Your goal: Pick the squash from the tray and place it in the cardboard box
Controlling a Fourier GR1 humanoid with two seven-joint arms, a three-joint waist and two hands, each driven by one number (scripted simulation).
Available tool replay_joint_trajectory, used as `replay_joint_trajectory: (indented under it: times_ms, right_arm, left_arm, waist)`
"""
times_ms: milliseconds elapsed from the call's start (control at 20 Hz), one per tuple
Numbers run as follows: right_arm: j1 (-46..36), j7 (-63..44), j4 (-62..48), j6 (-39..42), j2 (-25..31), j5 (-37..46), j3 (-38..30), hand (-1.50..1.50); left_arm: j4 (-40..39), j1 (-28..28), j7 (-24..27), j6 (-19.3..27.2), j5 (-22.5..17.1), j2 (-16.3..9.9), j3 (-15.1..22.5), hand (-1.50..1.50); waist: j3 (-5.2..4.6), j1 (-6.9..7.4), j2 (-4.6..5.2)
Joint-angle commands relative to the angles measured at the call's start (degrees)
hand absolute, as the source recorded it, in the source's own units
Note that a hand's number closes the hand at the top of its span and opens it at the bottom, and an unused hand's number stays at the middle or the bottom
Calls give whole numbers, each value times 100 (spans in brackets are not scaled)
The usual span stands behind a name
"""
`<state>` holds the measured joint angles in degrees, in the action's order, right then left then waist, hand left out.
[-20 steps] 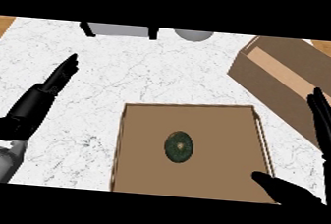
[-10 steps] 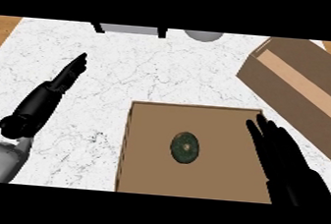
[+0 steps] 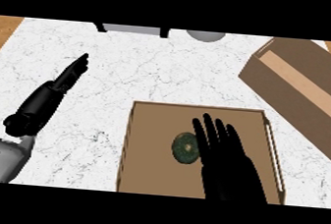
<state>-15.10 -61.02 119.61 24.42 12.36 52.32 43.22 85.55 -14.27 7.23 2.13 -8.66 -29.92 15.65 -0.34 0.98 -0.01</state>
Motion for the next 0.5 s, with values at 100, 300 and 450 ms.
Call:
replay_joint_trajectory:
  times_ms: [100, 300, 450]
  right_arm:
    - [-508, -1571, -945, 689, -1194, 197, 303, -150]
    - [-672, -1817, -1130, 576, -1216, -121, 297, -150]
    - [-842, -1649, -1822, 339, -1223, -18, 110, -150]
  left_arm:
    - [36, -176, -204, 22, 42, 101, -40, 0]
    - [-169, -94, 44, -103, 65, 33, -193, 0]
    - [-73, 65, 104, 21, 214, 184, -65, 0]
  waist:
    - [17, -38, -12]
    - [20, -38, -9]
    - [22, 8, 0]
